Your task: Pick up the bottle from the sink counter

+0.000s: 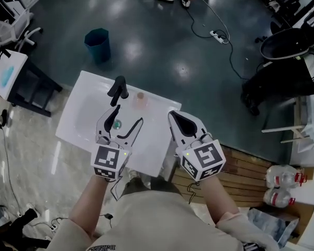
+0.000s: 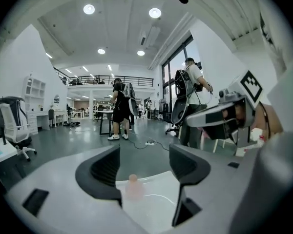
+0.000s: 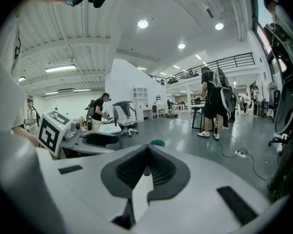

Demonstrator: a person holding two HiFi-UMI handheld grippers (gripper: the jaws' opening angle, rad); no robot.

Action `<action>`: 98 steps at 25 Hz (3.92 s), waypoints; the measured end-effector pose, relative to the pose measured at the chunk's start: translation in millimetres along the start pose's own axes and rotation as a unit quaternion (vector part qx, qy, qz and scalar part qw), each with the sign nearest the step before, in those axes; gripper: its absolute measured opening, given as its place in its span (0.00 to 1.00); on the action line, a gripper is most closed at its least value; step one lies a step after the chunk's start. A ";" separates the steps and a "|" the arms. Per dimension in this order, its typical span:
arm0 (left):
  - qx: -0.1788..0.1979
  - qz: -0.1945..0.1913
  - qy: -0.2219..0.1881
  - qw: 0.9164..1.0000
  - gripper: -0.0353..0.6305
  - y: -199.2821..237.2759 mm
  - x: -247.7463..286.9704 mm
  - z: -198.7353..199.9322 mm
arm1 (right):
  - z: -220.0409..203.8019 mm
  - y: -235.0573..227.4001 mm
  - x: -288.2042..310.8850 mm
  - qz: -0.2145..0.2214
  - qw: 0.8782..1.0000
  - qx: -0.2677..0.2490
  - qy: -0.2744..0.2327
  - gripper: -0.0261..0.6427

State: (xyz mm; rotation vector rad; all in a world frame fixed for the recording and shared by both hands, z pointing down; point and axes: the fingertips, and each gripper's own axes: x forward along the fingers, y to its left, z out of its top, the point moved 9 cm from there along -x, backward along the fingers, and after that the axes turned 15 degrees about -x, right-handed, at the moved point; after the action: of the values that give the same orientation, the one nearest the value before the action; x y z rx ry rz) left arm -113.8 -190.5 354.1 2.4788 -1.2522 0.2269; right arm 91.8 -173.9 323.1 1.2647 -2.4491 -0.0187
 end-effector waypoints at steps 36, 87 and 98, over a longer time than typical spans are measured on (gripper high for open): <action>-0.058 0.029 0.156 0.986 0.64 103.5 227.9 -177.0 | -113.7 -30.4 155.9 0.056 0.995 0.012 0.087 0.03; 0.073 -0.045 0.176 0.981 0.64 63.1 172.6 -131.0 | -111.0 9.0 192.8 0.254 0.960 -0.112 -0.027 0.22; 0.088 -0.063 0.134 0.985 0.64 -2.1 75.0 -33.6 | 4.0 35.7 92.1 0.225 0.964 -0.128 -0.059 0.22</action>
State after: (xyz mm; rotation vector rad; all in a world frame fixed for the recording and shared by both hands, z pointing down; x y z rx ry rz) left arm -67.0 -232.6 406.8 2.5557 -0.9988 0.6387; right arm 14.5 -225.9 356.2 0.5974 -2.6737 -0.2841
